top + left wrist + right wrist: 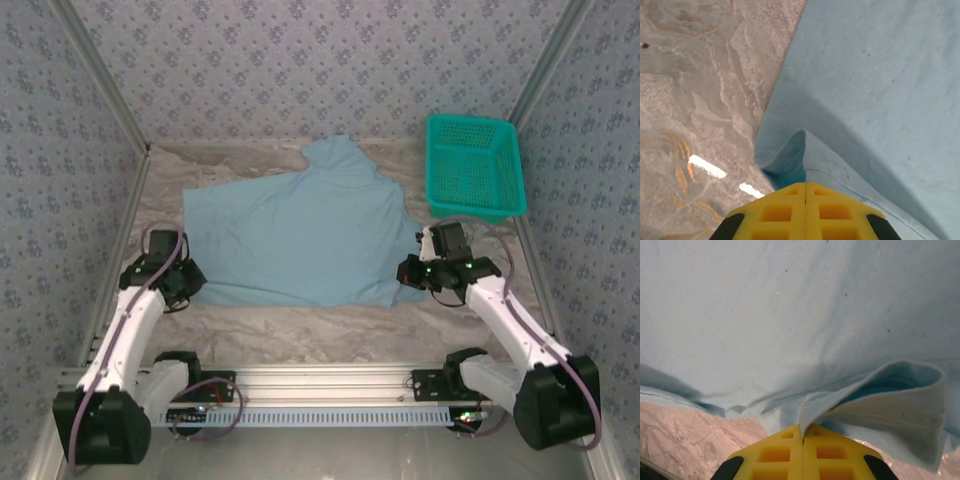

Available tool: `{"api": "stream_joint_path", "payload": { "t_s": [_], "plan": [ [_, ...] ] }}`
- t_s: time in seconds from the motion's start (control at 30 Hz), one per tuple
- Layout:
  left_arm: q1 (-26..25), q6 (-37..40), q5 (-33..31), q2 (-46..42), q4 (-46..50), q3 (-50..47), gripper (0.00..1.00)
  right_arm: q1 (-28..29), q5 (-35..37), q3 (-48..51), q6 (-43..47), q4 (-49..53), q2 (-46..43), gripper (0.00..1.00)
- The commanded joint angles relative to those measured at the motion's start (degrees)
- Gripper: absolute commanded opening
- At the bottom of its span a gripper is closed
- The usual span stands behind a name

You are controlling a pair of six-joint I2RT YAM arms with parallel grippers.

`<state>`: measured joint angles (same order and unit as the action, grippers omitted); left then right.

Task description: Fold the inside-out t-shirt

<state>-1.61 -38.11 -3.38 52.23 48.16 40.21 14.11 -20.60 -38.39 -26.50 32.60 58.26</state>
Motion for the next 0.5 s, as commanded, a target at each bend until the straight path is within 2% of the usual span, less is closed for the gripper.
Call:
{"api": "stream_joint_path", "payload": {
  "t_s": [0.0, 0.27, 0.47],
  "plan": [
    [-0.5, -4.4, 0.9, -4.2, 6.4, 0.8, 0.00, -0.1, 1.9, -0.6, 0.9, 6.4, -2.7, 0.00],
    [-0.6, -7.6, -0.1, -10.7, 9.0, 0.7, 0.00, 0.0, 3.5, -1.9, -4.8, 9.2, -7.9, 0.00],
    [1.0, -8.4, -0.1, -10.4, 3.2, -2.8, 0.00, -1.5, 2.5, -6.6, -5.1, 7.3, -3.0, 0.00]
  ]
}}
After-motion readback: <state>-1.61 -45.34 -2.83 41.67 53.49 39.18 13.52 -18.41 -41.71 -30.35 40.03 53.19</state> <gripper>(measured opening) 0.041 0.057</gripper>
